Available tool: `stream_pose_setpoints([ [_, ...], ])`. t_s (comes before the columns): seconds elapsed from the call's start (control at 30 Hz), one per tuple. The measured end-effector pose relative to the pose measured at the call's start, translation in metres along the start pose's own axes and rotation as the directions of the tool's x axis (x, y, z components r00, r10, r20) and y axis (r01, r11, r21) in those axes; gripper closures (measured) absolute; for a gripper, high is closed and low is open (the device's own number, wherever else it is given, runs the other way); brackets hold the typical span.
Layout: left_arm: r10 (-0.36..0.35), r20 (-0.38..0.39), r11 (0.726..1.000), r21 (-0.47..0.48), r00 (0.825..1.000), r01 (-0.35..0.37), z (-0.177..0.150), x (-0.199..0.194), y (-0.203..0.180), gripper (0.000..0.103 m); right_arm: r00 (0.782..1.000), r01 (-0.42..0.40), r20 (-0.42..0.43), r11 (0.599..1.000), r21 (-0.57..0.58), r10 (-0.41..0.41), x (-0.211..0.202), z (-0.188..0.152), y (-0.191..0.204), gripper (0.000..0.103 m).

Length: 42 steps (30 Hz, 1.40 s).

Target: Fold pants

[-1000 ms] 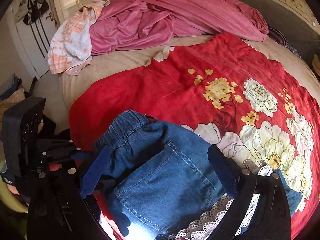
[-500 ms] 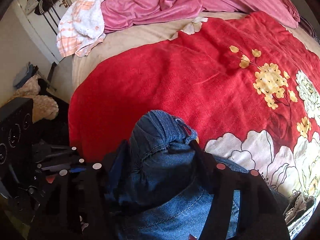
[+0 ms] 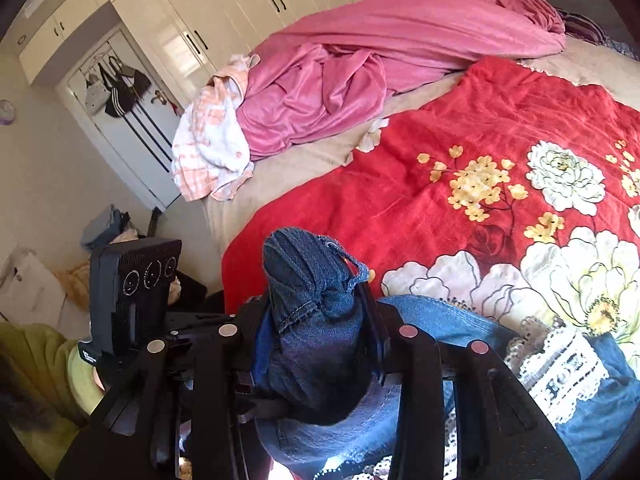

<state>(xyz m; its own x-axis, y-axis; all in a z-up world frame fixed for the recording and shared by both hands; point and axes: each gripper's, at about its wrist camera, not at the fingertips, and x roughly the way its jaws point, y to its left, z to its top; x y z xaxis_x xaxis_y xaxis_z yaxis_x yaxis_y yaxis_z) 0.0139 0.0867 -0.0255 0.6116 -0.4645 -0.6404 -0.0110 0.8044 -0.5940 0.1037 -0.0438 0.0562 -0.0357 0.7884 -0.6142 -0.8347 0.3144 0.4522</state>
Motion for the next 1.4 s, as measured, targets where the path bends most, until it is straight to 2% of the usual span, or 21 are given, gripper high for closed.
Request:
stream_pose_setpoints([
  [0.13, -0.028, -0.012, 0.997, 0.069, 1.000, 0.028, 0.005, 0.008, -0.035, 0.043, 0.998, 0.010, 0.054, 1.000, 0.019, -0.011, -0.031, -0.007, -0.012, 0.067],
  [0.37, -0.038, -0.040, 0.987, 0.156, 0.998, 0.044, 0.007, 0.031, -0.086, 0.044, 0.991, 0.029, 0.128, 0.998, 0.050, -0.035, -0.080, -0.028, -0.034, 0.067],
  [0.43, -0.058, -0.041, 0.982, 0.180, 0.997, 0.064, 0.004, 0.034, -0.101, 0.044, 0.987, 0.027, 0.155, 0.997, 0.074, -0.038, -0.096, -0.038, -0.042, 0.064],
  [0.47, -0.079, -0.051, 0.976, 0.199, 0.996, 0.088, 0.003, 0.037, -0.106, 0.044, 0.984, 0.019, 0.175, 0.996, 0.089, -0.035, -0.105, -0.045, -0.046, 0.058],
  [0.5, -0.097, -0.068, 0.968, 0.226, 0.993, 0.110, 0.000, 0.039, -0.114, 0.044, 0.979, 0.028, 0.199, 0.994, 0.107, -0.048, -0.115, -0.053, -0.051, 0.048],
  [0.57, -0.120, -0.095, 0.956, 0.256, 0.988, 0.141, -0.006, 0.044, -0.124, 0.044, 0.970, 0.040, 0.233, 0.987, 0.157, -0.076, -0.134, -0.068, -0.062, 0.040],
  [0.67, -0.142, -0.109, 0.955, 0.246, 0.984, 0.165, -0.013, 0.045, -0.125, 0.044, 0.957, 0.097, 0.248, 0.973, 0.211, -0.149, -0.156, -0.091, -0.072, 0.040],
  [0.8, -0.028, -0.066, 0.966, 0.254, 0.997, 0.044, -0.010, 0.049, -0.120, 0.044, 0.948, 0.195, 0.204, 0.953, 0.233, -0.244, -0.162, -0.110, -0.073, 0.040],
  [0.9, 0.050, -0.057, 0.961, 0.273, 0.997, -0.033, -0.009, 0.064, -0.120, 0.054, 0.947, 0.248, 0.157, 0.947, 0.202, -0.281, -0.150, -0.113, -0.066, 0.040],
  [1.0, 0.096, -0.065, 0.942, 0.327, 0.993, -0.070, -0.018, 0.077, -0.126, 0.063, 0.943, 0.304, 0.084, 0.937, 0.173, -0.321, -0.130, -0.114, -0.062, 0.039],
  [1.1, 0.136, -0.099, 0.917, 0.388, 0.986, -0.088, -0.036, 0.088, -0.128, 0.070, 0.918, 0.397, -0.061, 0.910, 0.122, -0.393, -0.105, -0.126, -0.064, 0.039],
  [1.17, 0.153, -0.126, 0.909, 0.407, 0.980, -0.089, -0.047, 0.094, -0.124, 0.071, 0.882, 0.461, -0.137, 0.886, 0.055, -0.450, -0.092, -0.140, -0.065, 0.038],
  [1.23, 0.140, -0.145, 0.918, 0.389, 0.979, -0.074, -0.052, 0.096, -0.118, 0.071, 0.892, 0.445, -0.135, 0.892, 0.081, -0.432, -0.093, -0.146, -0.068, 0.038],
  [1.3, 0.139, -0.137, 0.915, 0.397, 0.981, -0.074, -0.053, 0.092, -0.118, 0.071, 0.899, 0.432, -0.125, 0.896, 0.104, -0.419, -0.102, -0.142, -0.066, 0.035],
  [1.4, 0.113, -0.122, 0.920, 0.389, 0.986, -0.057, -0.049, 0.077, -0.119, 0.071, 0.913, 0.408, -0.027, 0.908, 0.096, -0.407, -0.121, -0.123, -0.055, 0.035],
])
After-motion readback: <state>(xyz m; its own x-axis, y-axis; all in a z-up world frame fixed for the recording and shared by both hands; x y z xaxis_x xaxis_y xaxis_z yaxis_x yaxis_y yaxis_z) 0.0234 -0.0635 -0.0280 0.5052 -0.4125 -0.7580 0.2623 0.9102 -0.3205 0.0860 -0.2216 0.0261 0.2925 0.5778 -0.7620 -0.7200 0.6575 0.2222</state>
